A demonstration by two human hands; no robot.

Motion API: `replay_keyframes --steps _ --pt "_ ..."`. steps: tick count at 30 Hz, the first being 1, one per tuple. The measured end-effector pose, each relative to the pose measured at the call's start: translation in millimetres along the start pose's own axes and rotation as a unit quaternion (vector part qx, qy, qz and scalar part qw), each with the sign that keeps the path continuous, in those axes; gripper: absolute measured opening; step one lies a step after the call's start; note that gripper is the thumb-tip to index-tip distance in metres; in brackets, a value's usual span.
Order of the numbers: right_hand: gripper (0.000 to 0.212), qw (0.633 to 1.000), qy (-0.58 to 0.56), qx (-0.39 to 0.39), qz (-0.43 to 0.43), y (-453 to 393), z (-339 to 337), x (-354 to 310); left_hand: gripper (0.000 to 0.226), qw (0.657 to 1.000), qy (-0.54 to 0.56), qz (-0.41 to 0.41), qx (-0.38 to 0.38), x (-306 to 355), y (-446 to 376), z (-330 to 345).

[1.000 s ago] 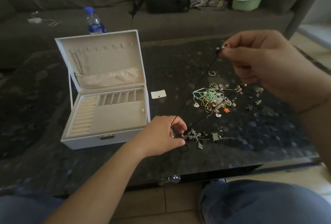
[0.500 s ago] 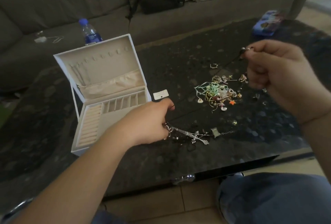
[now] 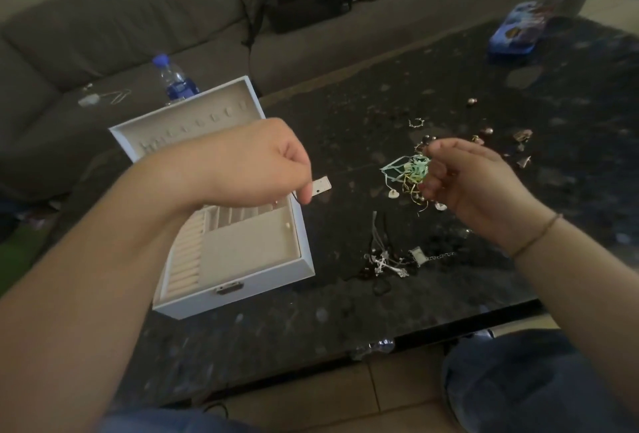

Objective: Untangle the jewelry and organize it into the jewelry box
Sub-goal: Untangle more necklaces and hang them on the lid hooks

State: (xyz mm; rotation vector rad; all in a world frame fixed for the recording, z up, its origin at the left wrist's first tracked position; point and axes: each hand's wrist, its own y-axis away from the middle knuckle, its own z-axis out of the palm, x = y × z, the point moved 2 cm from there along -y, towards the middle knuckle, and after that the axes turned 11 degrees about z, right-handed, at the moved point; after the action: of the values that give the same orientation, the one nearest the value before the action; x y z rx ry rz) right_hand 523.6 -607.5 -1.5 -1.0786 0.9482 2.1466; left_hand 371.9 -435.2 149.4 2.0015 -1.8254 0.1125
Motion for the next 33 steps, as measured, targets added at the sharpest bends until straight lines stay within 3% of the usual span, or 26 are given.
replay_keyframes --steps 5,10,14,17,20,22,26,29,33 --pt "0.014 1.0 -0.009 0.015 0.012 -9.2 2.7 0.3 0.021 0.996 -0.079 -0.033 -0.034 -13.5 -5.8 15.3" --pt "0.005 0.986 0.139 0.064 0.061 -14.3 -1.8 11.8 0.021 0.998 0.061 -0.01 0.004 -13.9 -2.1 20.7" --pt "0.01 0.99 0.101 0.031 0.088 -5.2 6.3 15.9 0.021 0.992 0.121 0.004 0.041 -11.8 -1.4 19.8" --pt "0.02 0.986 0.111 0.12 0.017 2.4 10.2 26.2 0.022 0.99 0.135 0.002 0.045 -10.3 -2.3 20.0" --pt "0.012 0.933 0.289 0.184 -0.113 24.4 17.9 48.6 0.023 0.989 0.139 0.0 0.045 -11.6 -2.3 22.8" --pt "0.006 0.895 0.405 0.144 -0.118 40.3 24.6 63.9 0.023 0.989 0.14 -0.002 0.043 -11.8 -2.1 24.4" --pt "0.013 0.763 0.632 0.077 -0.108 48.0 32.5 80.4 0.022 0.989 0.144 -0.003 0.04 -13.5 0.6 25.6" --pt "0.02 0.741 0.655 0.067 -0.131 44.1 36.2 85.0 0.021 0.989 0.145 -0.002 0.043 -14.4 4.6 25.3" --pt "0.013 0.744 0.641 0.108 -0.151 36.5 35.3 82.7 0.022 0.99 0.131 0.001 0.043 -16.1 11.8 21.6"
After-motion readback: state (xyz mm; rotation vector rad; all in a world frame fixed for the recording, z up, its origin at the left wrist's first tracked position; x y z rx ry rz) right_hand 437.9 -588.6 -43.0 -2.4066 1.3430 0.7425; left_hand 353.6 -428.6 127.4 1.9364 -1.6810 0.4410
